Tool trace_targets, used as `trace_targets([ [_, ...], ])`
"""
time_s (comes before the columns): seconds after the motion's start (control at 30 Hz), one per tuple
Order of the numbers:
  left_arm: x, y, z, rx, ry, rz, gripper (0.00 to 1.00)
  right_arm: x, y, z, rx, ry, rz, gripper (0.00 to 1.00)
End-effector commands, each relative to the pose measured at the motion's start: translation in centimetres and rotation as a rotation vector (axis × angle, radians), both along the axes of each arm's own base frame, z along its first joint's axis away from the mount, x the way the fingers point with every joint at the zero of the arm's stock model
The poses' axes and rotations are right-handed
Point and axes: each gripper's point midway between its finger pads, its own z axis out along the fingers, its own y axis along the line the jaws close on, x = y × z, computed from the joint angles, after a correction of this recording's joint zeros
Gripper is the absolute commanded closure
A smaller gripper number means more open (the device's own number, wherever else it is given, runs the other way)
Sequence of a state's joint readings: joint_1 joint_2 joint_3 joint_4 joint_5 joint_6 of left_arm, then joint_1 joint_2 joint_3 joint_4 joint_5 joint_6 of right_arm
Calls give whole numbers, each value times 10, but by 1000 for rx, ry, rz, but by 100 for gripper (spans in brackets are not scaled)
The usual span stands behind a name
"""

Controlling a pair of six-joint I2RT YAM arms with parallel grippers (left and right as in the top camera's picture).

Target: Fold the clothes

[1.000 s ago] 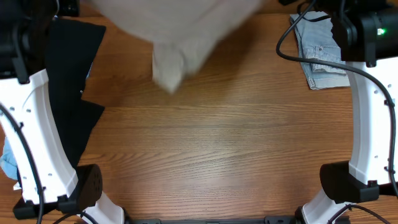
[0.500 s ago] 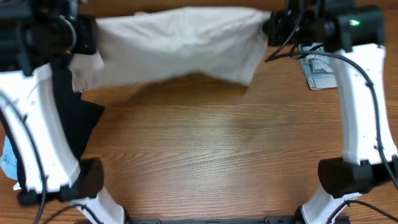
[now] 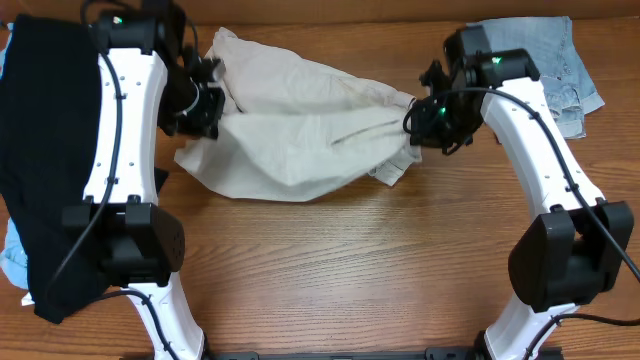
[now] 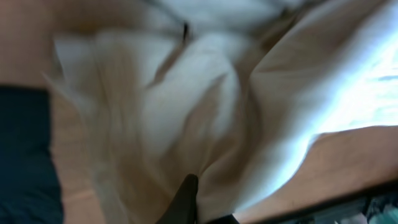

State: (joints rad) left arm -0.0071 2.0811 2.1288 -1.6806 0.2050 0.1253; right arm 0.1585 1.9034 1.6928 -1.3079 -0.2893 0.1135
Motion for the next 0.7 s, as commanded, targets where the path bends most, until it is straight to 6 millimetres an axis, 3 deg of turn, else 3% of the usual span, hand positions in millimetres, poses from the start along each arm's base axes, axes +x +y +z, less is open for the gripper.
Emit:
trace_targets([
  [0.0, -16, 2, 6, 12, -13, 19, 96, -29, 2, 10, 8, 4, -53, 96],
  [0.2, -26, 16, 22, 90, -118, 98, 96, -89, -1, 14, -11, -31, -128, 96],
  [0.4, -50, 14, 46, 84, -175, 102, 96, -148, -4, 9, -8, 20, -187, 96],
  [0.57, -68, 9, 36, 78, -114, 111, 96, -182, -11, -16, -37, 136, -256, 96],
  [0.67, -65, 5, 24, 78, -115, 104, 96, -193, -13, -31, -47, 178, -256, 96],
])
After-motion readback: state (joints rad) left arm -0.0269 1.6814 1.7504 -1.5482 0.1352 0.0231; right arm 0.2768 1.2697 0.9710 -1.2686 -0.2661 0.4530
